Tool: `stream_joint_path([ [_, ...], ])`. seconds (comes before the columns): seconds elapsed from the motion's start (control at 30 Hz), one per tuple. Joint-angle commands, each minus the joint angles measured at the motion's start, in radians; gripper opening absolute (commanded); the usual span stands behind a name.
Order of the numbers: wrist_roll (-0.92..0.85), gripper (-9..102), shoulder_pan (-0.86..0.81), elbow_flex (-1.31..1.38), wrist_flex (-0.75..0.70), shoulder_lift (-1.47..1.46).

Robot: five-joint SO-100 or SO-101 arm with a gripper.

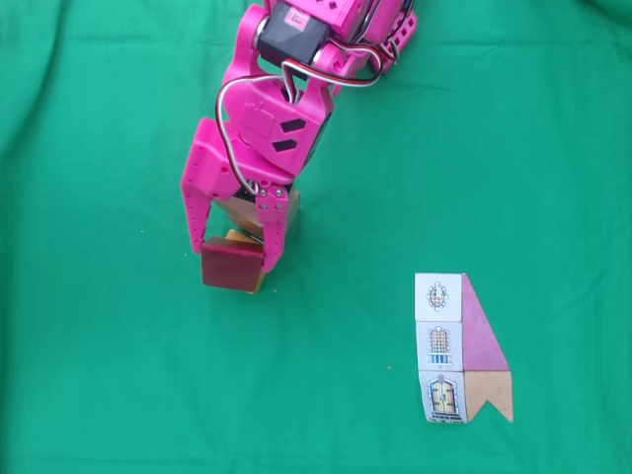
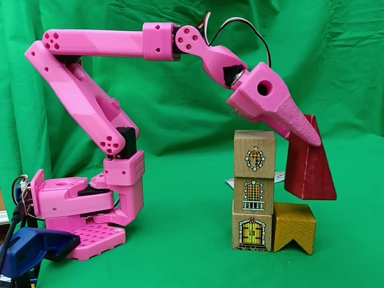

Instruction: Grasp some building blocks and build the house on the picture.

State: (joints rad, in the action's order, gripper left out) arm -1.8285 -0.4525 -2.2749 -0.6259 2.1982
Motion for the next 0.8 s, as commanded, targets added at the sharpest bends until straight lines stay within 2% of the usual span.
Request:
stream_joint_path([
  [0.0,0.006,24,-0.003,0.041,-0.015,0.025],
  [0.77,0.006,24,-0.002,0.097,0.0,0.029],
])
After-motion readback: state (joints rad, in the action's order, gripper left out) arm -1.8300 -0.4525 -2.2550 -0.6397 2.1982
